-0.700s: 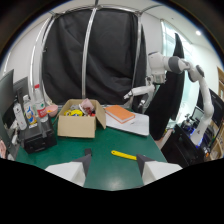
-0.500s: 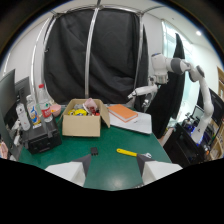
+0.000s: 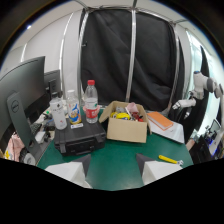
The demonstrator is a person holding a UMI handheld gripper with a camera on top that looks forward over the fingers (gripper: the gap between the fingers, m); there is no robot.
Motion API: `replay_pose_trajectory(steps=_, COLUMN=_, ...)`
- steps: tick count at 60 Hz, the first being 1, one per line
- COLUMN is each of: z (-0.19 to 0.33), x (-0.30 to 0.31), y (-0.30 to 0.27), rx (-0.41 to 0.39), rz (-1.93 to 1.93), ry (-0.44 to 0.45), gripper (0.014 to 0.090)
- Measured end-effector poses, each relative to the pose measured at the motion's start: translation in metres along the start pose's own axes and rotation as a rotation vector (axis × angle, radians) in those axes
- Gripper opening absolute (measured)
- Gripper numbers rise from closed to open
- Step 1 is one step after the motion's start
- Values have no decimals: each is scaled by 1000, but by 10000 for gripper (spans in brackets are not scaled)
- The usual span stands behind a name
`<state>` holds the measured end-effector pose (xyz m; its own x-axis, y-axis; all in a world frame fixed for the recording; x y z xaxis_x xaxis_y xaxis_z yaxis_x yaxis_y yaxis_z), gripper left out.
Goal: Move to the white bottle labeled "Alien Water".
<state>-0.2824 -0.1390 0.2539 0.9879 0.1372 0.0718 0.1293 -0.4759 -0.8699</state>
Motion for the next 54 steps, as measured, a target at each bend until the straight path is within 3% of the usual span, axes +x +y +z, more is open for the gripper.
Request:
replay_pose_trajectory(steps=14, z=20, x=-90, y=-16, rx=9, rz=3, ry=-115, gripper=862)
replay_pose_trajectory(steps=18, z=27, x=-108, y=-18, rx=4, rz=14, ry=-119, gripper=861)
replay_pose_trajectory(steps=19, z=29, x=-113, y=-18, rx=3, rz=17, ry=-121, gripper=829)
replay_pose_trajectory(steps=20, z=31, x=-118, y=-19, rx=4, rz=20, ry=-122, gripper=861)
replay_pose_trajectory(steps=54, z=115, x=-237, y=-40, rx=121, rz=-45, ry=-118, gripper=862)
